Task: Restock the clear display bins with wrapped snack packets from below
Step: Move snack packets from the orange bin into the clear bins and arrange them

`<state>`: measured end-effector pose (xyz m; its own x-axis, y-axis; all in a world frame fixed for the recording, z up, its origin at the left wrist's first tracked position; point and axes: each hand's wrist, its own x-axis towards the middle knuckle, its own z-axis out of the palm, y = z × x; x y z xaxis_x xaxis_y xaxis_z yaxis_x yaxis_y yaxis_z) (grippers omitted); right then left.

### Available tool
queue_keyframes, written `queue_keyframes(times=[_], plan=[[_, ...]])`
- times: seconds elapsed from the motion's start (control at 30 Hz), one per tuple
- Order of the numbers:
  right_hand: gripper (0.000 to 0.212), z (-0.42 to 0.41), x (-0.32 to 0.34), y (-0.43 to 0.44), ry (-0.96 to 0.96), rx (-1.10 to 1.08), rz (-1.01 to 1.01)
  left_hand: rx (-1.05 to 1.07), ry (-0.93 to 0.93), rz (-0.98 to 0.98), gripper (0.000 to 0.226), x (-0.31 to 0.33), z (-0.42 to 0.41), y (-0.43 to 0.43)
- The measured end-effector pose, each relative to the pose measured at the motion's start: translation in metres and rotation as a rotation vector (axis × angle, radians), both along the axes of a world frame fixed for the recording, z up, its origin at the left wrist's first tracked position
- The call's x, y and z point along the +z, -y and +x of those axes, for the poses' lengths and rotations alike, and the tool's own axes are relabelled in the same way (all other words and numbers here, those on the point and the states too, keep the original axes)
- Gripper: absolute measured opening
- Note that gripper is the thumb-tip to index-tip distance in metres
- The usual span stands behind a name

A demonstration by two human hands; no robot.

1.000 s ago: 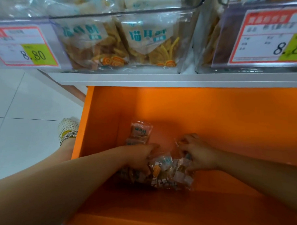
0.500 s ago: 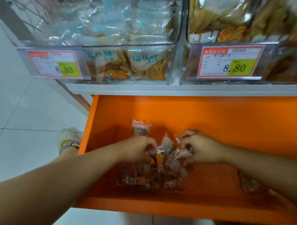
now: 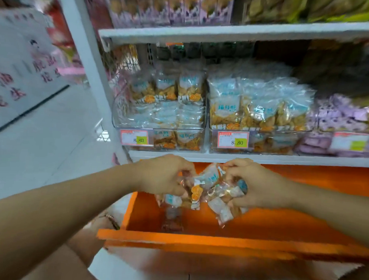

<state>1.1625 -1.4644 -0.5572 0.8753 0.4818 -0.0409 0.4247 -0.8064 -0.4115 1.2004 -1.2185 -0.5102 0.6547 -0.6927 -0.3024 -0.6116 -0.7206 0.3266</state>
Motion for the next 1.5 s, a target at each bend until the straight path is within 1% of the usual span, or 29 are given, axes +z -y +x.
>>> queue_keyframes(times=[0.1,0.2,0.33,0.47,0.57,0.7,0.83,0.97,1.1,1.17,1.23,1.37,1.43,1.47,1.5], plan=[[0.033,-0.006,0.043,-0.004,0.049,0.001,-0.017,0.019,0.074,-0.029,0.028,0.037,-0.004,-0.005],[0.031,-0.004,0.083,-0.01,0.136,-0.02,-0.011,0.03,0.189,-0.07,0.039,0.067,-0.004,-0.017],[0.032,0.011,0.114,-0.018,0.271,-0.082,0.101,0.1,0.375,-0.189,0.042,0.092,0.007,-0.025],[0.036,0.031,0.125,-0.018,0.397,-0.191,0.203,0.224,0.508,-0.4,0.05,0.092,0.024,-0.021],[0.035,0.047,0.125,-0.026,0.443,-0.233,0.273,0.293,0.586,-0.484,0.051,0.082,0.035,-0.021],[0.03,0.073,0.117,-0.058,0.416,-0.261,0.439,0.413,0.686,-0.582,0.048,0.063,0.054,-0.037],[0.029,0.099,0.104,-0.095,0.346,-0.33,0.587,0.542,0.677,-0.658,0.05,0.042,0.081,-0.059],[0.026,0.124,0.082,-0.12,0.257,-0.438,0.71,0.604,0.665,-0.637,0.051,0.022,0.104,-0.066],[0.022,0.143,0.062,-0.131,0.12,-0.558,0.909,0.579,0.716,-0.568,0.051,0.011,0.123,-0.071],[0.023,0.147,0.058,-0.138,0.048,-0.579,1.005,0.548,0.784,-0.553,0.049,0.009,0.13,-0.073],[0.026,0.15,0.056,-0.143,0.03,-0.6,1.055,0.53,0.868,-0.529,0.044,0.005,0.136,-0.075],[0.01,0.147,0.058,-0.147,0.072,-0.631,1.033,0.486,1.012,-0.446,0.034,-0.001,0.136,-0.073],[0.007,0.144,0.058,-0.147,0.107,-0.615,0.974,0.454,1.148,-0.4,0.02,-0.005,0.131,-0.073],[0.006,0.143,0.06,-0.146,0.123,-0.606,0.942,0.454,1.187,-0.413,0.015,-0.004,0.129,-0.073],[0.006,0.142,0.061,-0.146,0.134,-0.596,0.924,0.466,1.171,-0.442,0.022,-0.002,0.125,-0.073]])
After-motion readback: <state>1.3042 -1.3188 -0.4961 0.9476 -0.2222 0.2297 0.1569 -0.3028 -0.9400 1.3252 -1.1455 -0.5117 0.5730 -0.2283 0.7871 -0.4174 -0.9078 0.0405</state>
